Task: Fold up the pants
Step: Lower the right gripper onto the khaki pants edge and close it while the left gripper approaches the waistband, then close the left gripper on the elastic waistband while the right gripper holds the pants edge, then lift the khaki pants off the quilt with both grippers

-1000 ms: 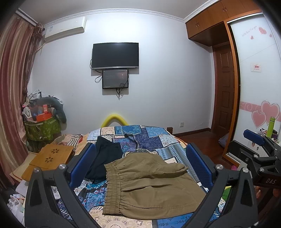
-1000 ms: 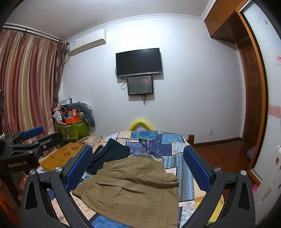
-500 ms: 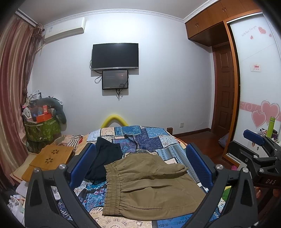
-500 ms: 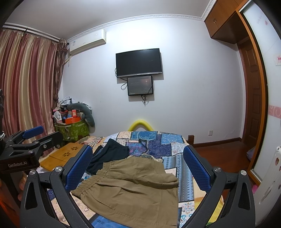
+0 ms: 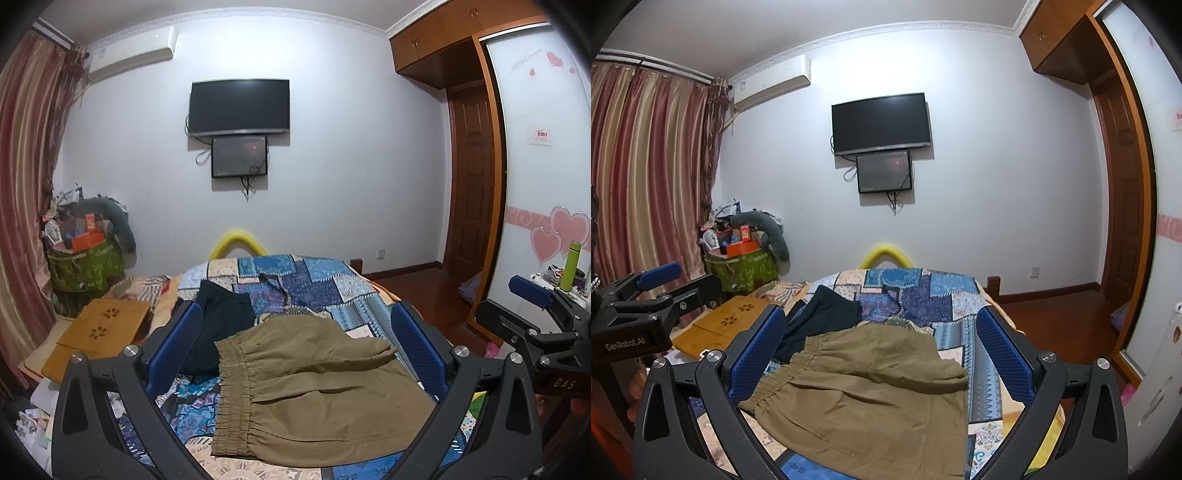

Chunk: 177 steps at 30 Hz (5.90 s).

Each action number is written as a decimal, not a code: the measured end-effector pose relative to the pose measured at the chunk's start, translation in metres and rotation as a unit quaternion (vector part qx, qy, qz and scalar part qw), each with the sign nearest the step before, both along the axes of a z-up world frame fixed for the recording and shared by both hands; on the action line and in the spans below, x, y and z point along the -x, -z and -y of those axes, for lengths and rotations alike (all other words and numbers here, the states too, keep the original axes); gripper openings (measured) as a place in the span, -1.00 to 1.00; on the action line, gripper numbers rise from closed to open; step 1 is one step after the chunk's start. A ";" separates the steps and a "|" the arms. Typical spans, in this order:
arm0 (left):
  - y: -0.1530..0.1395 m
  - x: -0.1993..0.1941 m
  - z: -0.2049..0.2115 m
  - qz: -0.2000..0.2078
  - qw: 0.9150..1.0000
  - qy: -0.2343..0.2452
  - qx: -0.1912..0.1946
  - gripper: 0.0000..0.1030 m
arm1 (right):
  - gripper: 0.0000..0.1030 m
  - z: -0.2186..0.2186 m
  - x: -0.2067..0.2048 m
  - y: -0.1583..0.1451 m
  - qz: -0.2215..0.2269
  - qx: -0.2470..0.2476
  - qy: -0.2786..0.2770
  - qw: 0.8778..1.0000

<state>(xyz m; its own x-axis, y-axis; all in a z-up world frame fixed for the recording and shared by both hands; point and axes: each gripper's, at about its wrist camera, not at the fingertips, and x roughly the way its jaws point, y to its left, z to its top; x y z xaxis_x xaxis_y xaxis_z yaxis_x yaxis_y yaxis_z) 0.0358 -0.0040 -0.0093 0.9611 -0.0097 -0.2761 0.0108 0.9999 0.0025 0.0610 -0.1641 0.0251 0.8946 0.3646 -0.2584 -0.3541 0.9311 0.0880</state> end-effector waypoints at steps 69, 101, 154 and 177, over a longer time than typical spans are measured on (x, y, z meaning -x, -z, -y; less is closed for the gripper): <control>0.218 -0.248 -0.120 -0.401 0.915 0.051 -0.013 -0.03 | -0.92 0.052 -0.212 0.188 -0.332 0.099 -0.053 0.937; 0.195 -0.250 -0.145 -0.372 0.928 -0.012 -0.008 0.37 | -0.63 0.073 -0.200 0.154 -0.285 0.099 -0.036 0.953; 0.189 -0.275 -0.163 -0.356 0.933 -0.052 0.019 0.58 | -0.90 0.052 -0.256 0.194 -0.316 0.143 -0.063 0.936; 0.241 -0.294 -0.158 -0.415 0.908 -0.046 0.026 0.49 | -0.98 0.065 -0.262 0.197 -0.326 0.152 -0.038 0.932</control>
